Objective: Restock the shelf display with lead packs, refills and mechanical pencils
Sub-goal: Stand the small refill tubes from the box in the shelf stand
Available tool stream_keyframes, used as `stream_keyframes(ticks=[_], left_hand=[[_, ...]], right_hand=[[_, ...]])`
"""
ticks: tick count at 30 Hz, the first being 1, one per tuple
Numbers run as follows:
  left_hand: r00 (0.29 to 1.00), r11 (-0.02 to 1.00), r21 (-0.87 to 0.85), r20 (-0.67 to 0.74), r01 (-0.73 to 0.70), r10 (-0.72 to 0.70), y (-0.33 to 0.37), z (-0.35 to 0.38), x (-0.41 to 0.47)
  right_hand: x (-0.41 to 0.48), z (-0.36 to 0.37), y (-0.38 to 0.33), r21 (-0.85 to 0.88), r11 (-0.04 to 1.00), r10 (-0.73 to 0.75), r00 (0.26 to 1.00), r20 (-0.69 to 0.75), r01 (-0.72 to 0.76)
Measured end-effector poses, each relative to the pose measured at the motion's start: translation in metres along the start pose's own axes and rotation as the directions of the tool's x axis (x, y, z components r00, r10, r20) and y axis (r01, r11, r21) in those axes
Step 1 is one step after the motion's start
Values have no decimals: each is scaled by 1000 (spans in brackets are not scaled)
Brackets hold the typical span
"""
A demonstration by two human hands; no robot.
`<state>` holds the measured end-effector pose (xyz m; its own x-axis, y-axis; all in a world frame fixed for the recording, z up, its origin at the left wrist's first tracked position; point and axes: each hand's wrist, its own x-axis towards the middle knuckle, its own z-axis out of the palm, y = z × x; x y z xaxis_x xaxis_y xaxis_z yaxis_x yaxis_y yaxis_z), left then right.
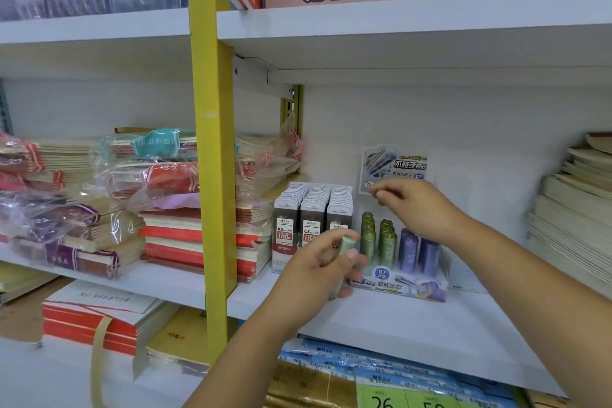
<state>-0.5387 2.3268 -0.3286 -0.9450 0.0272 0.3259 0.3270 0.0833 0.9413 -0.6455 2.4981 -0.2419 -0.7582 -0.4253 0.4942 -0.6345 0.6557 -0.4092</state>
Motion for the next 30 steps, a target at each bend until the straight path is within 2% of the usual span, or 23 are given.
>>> stream_keyframes(ticks=[2,3,5,10,15,18,21,23,26,28,30], left_hand=[[1000,996,-86,7,22,-22,3,-2,-1],[999,992,-126,20,31,-29,4,-3,-3],[998,982,-183,55,37,-28,7,-4,-6],[999,979,-202,5,-36,37,14,-4,-8],[997,926,-369,-46,-80,68,16,-8,-5],[997,921,-383,-56,-72,55,13,-4,-4],[994,950,-300,-90,-90,66,10,1,-4],[987,966,-230,-129,-120,92,10,3,-3],[969,974,-133,-189,-183,156,8,7,-1],[958,973,-79,-210,-218,198,9,13,-1],[949,973,-9,-226,-229,221,8,18,-1]], right_hand=[[-22,-1,-9,177,982,-28,972,-232,70],[-34,0,-13,270,956,-27,954,-299,112],[-59,2,-20,397,904,-24,943,-331,162],[-83,6,-25,519,852,11,988,-153,71],[-91,7,-24,626,777,-52,987,152,-56],[-94,8,-21,724,687,4,996,86,-65],[-92,8,-19,736,676,56,998,-2,-36],[-92,8,-18,756,654,48,999,8,-37],[-92,11,-16,844,532,65,997,32,-62],[-90,17,-16,902,427,145,989,2,-64],[-88,22,-17,909,410,227,974,-31,-67]])
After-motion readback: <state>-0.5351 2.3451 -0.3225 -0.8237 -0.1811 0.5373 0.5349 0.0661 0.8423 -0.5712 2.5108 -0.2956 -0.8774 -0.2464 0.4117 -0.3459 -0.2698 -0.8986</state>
